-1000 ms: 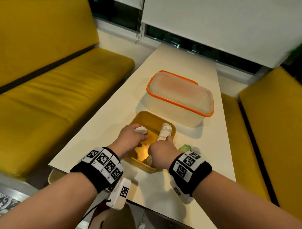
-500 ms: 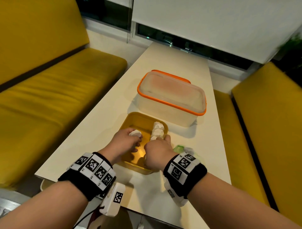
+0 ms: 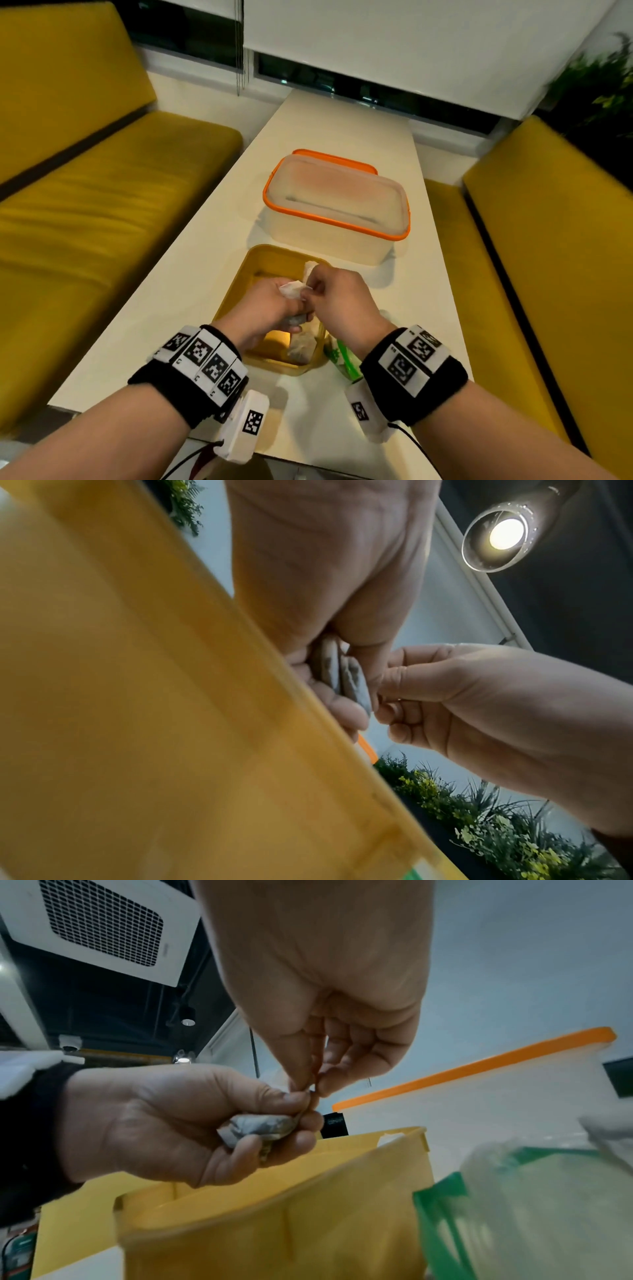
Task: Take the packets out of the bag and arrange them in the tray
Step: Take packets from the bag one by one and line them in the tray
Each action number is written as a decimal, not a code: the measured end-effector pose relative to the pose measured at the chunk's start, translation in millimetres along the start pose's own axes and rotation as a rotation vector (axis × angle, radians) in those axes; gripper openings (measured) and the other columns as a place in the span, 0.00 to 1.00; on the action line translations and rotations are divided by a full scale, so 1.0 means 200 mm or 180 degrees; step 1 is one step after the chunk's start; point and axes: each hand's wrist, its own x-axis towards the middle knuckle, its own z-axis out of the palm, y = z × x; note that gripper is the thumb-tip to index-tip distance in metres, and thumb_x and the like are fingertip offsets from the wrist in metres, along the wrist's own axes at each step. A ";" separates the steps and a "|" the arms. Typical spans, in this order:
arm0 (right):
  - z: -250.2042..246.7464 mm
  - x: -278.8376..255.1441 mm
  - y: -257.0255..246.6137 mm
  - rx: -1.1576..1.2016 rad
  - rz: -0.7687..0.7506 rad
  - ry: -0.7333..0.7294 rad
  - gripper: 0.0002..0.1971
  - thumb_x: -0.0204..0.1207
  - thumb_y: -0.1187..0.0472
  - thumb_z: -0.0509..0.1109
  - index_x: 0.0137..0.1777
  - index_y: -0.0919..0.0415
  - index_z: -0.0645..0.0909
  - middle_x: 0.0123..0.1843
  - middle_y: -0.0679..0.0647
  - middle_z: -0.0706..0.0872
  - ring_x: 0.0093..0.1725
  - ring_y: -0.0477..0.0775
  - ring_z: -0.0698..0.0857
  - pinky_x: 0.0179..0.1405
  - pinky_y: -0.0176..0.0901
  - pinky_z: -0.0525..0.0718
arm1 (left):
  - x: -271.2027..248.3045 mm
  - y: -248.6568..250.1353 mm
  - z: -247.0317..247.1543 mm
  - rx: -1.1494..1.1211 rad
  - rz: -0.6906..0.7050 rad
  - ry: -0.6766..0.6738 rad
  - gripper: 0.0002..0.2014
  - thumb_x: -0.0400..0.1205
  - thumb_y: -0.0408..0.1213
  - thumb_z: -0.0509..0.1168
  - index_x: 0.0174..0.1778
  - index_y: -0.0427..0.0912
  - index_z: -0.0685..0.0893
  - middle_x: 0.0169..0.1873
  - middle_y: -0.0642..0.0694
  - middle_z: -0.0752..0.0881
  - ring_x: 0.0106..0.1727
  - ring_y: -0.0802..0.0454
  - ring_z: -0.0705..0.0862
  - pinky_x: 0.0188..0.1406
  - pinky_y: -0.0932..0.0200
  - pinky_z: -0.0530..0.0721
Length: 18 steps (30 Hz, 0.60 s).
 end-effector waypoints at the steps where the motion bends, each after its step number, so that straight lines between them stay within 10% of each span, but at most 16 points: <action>1: 0.00 0.00 0.00 0.0045 0.0052 0.0002 0.02 0.73 0.58 0.71 0.41 0.51 0.80 0.42 0.53 0.86 0.43 0.56 0.83 0.39 0.42 0.77 | 0.00 0.00 0.00 -0.0007 -0.0002 0.0021 0.05 0.77 0.27 0.70 0.47 0.39 0.85 0.35 0.44 0.87 0.33 0.55 0.88 0.27 0.62 0.85; 12: 0.00 -0.05 0.02 0.0699 0.0130 -0.0140 0.07 0.73 0.65 0.69 0.43 0.51 0.80 0.34 0.49 0.81 0.34 0.47 0.78 0.34 0.38 0.73 | -0.07 -0.01 -0.10 0.0554 -0.0046 0.0002 0.08 0.77 0.34 0.73 0.51 0.41 0.84 0.38 0.44 0.88 0.34 0.53 0.84 0.26 0.61 0.80; 18: 0.03 -0.11 0.05 0.0071 0.0010 -0.0348 0.11 0.75 0.63 0.63 0.48 0.48 0.85 0.48 0.50 0.88 0.51 0.56 0.84 0.53 0.46 0.81 | -0.08 -0.02 -0.13 0.0294 -0.0058 0.0429 0.03 0.79 0.33 0.70 0.46 0.41 0.82 0.36 0.43 0.85 0.31 0.52 0.84 0.24 0.63 0.80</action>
